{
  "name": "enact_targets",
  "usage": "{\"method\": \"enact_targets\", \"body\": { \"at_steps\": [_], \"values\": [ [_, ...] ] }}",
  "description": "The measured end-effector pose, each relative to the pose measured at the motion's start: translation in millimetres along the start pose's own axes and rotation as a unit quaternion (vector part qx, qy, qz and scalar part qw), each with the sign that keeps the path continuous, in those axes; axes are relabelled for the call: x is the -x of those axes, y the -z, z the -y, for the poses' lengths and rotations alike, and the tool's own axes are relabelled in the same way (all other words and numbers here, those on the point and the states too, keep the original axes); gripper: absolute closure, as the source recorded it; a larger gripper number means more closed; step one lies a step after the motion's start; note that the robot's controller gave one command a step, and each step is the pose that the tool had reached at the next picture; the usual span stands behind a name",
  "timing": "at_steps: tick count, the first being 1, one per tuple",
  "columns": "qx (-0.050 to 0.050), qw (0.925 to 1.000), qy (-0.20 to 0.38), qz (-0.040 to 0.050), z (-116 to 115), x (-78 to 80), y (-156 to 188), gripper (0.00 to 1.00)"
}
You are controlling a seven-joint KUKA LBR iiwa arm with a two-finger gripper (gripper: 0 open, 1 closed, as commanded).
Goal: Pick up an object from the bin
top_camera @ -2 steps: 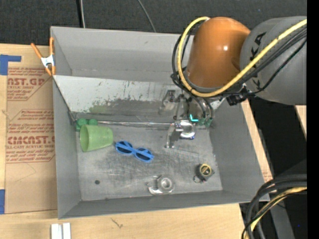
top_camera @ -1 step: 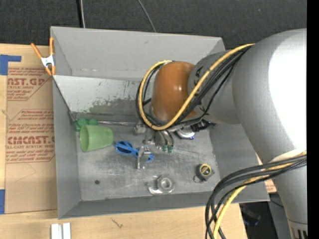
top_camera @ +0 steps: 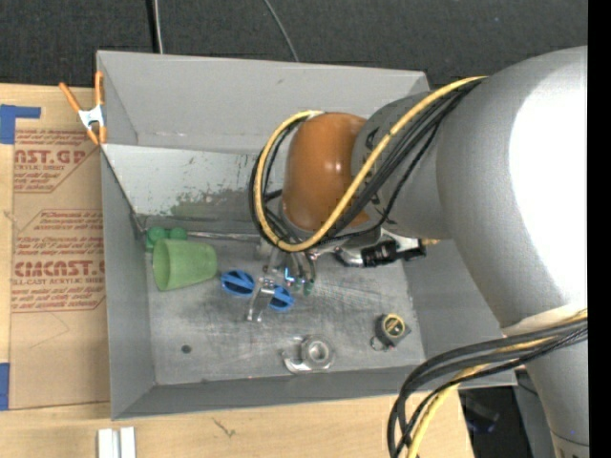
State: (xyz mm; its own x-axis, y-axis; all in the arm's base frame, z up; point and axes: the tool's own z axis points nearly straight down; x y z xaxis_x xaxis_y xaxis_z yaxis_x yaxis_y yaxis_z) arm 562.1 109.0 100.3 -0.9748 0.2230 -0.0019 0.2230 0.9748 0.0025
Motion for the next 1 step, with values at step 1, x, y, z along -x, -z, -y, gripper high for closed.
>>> {"method": "enact_targets", "body": {
  "at_steps": [1],
  "values": [
    [-0.001,0.9991,-0.041,-0.0018,3.4,-14.3,-1.2,0.0]
  ]
}}
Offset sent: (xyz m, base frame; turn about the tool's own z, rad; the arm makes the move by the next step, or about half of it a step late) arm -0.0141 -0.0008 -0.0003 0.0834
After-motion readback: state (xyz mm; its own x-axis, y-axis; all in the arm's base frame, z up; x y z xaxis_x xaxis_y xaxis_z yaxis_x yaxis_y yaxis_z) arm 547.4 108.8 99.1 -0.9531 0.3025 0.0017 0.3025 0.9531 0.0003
